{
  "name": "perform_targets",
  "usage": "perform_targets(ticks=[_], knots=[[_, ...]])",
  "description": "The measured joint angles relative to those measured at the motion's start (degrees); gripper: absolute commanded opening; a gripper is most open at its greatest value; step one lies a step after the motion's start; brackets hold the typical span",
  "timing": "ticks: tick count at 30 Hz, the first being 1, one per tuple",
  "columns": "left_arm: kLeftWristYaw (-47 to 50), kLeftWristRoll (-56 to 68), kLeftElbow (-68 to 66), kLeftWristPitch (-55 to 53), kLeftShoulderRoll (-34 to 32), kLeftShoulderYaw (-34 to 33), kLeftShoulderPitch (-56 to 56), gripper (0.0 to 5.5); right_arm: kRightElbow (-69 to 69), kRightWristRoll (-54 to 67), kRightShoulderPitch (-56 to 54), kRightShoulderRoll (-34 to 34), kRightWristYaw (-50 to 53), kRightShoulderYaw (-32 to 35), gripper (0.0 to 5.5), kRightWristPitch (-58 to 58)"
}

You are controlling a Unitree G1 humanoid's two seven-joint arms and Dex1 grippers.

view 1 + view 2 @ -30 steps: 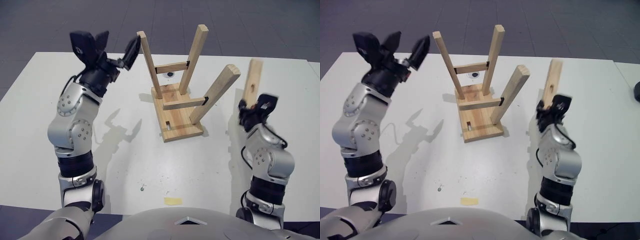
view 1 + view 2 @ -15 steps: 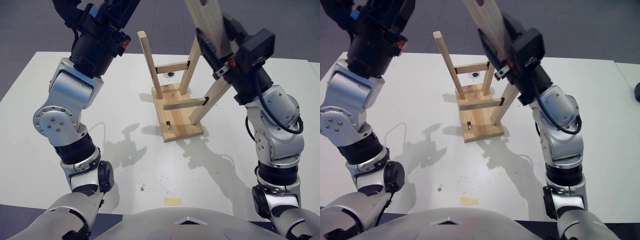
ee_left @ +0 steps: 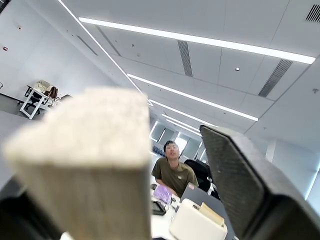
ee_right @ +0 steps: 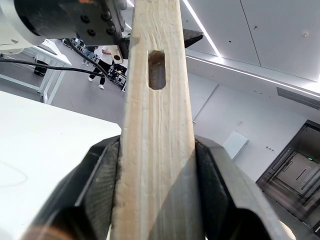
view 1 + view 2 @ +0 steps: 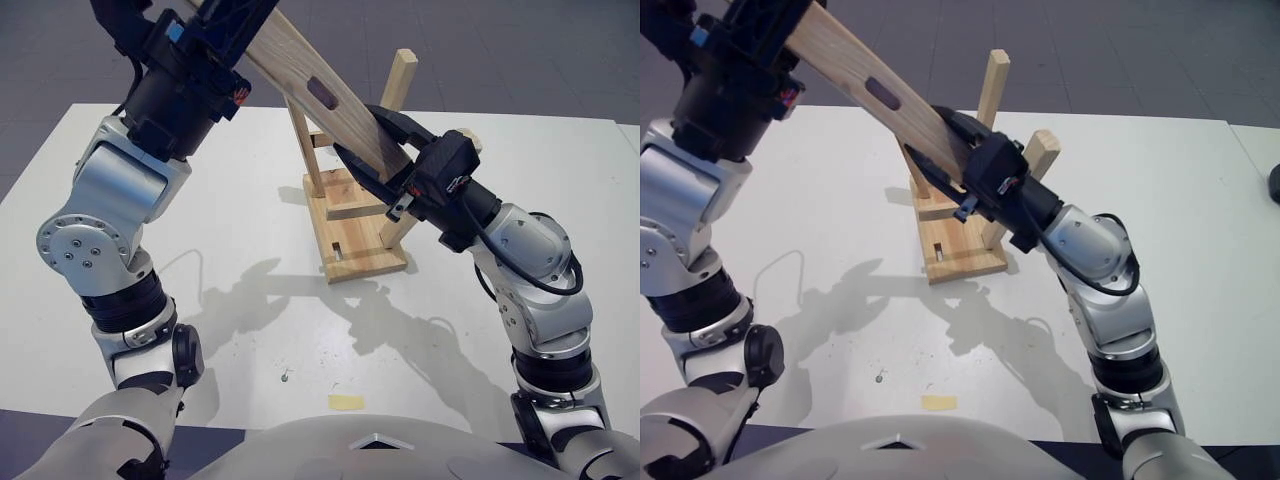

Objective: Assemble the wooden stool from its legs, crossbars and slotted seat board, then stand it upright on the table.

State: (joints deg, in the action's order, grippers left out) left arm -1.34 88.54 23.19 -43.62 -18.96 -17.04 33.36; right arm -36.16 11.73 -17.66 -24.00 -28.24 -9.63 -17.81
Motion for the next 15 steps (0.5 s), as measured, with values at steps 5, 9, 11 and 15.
perform_targets(ticks=[5,9,11,15], knots=[[-0.9,0.1,0.2,0.1,-0.8,1.5,-1.0,2.41,-0.1,-1.1,0.7,0.8,0.5,-0.7,2.04,0.1],[-0.9,0.0,0.2,0.6,-1.7,1.5,-1.0,1.69,-0.4,-1.1,0.7,0.9,0.5,-0.7,2.04,0.4],[-0.9,-0.1,0.2,0.9,-2.1,1.5,-1.0,1.37,-0.5,-1.2,0.7,0.9,0.5,-0.7,2.04,0.5],[-0.9,-0.2,0.0,1.4,-2.4,1.4,-1.0,1.03,-0.6,-1.3,0.7,1.1,0.5,-0.7,2.04,0.8]])
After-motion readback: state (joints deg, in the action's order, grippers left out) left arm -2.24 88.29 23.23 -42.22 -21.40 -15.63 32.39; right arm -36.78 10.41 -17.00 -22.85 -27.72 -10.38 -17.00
